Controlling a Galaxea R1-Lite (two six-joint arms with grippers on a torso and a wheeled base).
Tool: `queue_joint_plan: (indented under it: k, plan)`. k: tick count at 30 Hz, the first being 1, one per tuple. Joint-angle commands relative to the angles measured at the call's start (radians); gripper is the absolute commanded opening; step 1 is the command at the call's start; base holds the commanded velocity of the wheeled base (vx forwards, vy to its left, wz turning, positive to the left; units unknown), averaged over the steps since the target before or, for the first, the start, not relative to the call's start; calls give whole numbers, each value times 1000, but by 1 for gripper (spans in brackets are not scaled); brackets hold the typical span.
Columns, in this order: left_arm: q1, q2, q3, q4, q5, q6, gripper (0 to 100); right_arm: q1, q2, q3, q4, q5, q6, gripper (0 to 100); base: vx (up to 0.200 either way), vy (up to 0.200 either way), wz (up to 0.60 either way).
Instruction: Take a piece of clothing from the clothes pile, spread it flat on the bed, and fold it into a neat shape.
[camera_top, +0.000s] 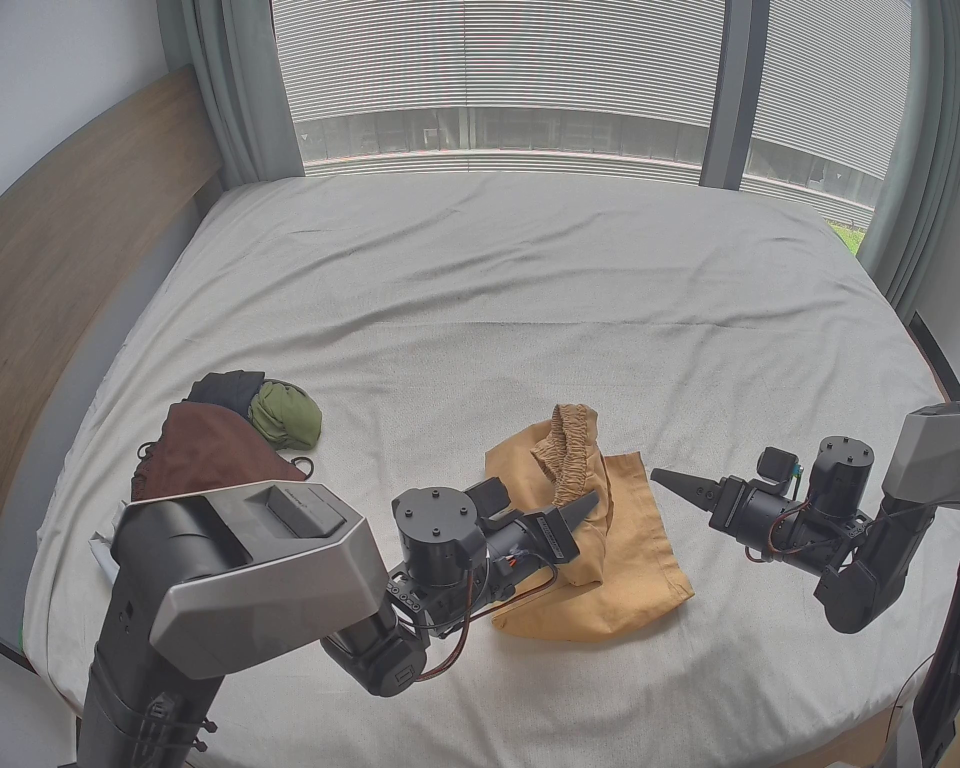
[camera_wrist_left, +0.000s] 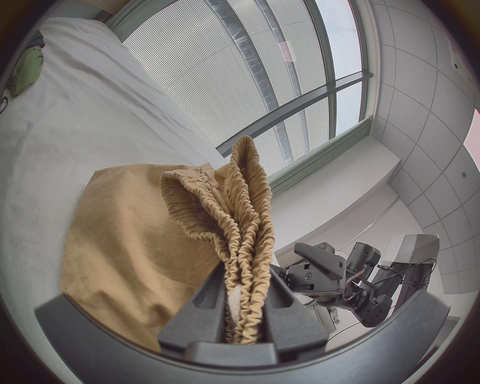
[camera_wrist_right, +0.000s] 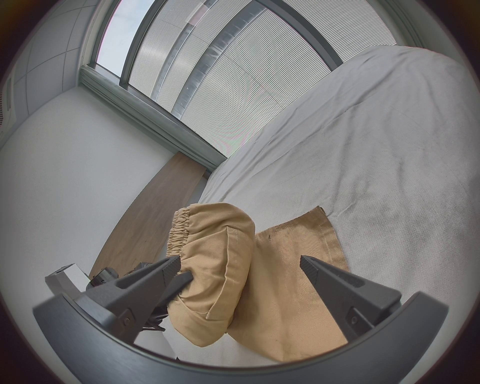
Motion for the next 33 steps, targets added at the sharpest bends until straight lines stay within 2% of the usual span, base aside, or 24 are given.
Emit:
queue_joint_plan:
  k: [1,26,27,33]
  plan:
    - [-19,23,-41,27,2,-6,0,-10,-2,-10,1,0,2,100,0,0,0]
    - [-28,97,-115,57,5,0,0,-21,-20,-25,-2,1,5,100,0,0,0]
    - [-27,99,-116,57,5,2,100,-21,-20,-25,-4,1,5,100,0,0,0]
    - [-25,97,-119,51,20,6,100,-21,-26,-24,-2,0,5,100,0,0,0]
